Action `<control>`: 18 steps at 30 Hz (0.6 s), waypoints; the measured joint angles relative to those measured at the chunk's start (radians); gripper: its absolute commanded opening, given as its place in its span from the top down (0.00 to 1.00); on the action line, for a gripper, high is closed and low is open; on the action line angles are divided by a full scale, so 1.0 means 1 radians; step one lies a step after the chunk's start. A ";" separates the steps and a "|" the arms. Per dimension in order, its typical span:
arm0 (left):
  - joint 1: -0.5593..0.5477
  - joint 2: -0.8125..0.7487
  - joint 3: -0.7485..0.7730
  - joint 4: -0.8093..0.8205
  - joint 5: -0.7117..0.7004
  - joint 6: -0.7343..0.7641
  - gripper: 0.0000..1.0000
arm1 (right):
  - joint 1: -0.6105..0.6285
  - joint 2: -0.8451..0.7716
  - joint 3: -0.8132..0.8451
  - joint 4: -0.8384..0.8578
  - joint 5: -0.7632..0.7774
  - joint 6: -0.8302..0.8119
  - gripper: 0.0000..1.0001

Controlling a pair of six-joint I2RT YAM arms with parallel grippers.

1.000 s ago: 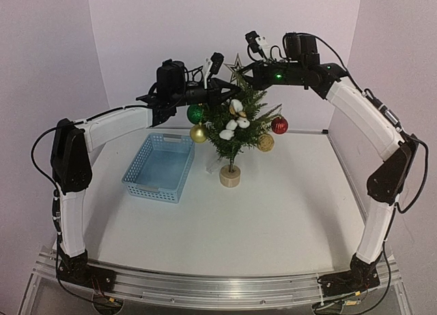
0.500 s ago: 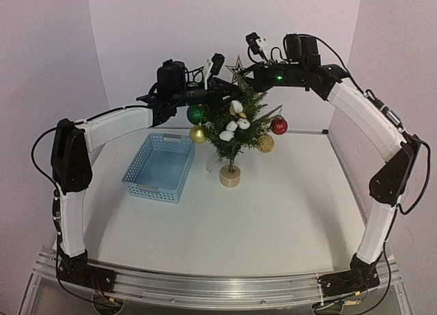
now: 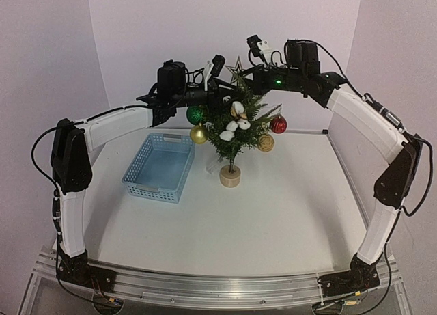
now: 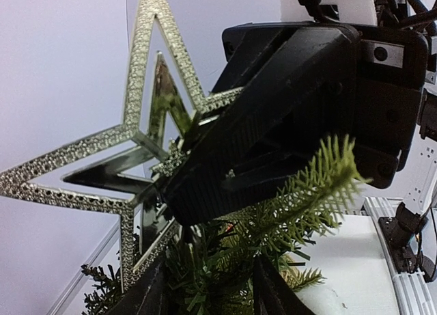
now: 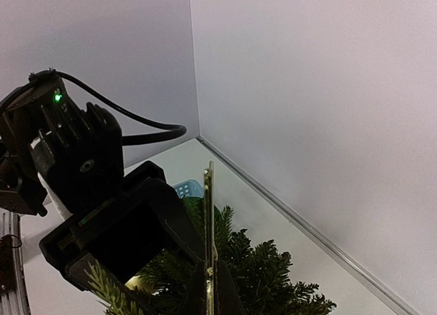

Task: Decorate the small christmas tree

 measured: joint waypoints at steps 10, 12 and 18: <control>0.000 -0.005 0.000 -0.018 0.000 0.006 0.53 | 0.000 -0.042 -0.079 0.058 0.010 0.005 1.00; 0.000 -0.006 0.000 -0.024 -0.001 0.009 0.52 | 0.000 -0.044 -0.080 0.058 0.009 0.006 1.00; 0.002 -0.007 0.000 -0.026 -0.005 0.021 0.51 | 0.000 -0.044 -0.070 0.035 0.002 0.019 0.84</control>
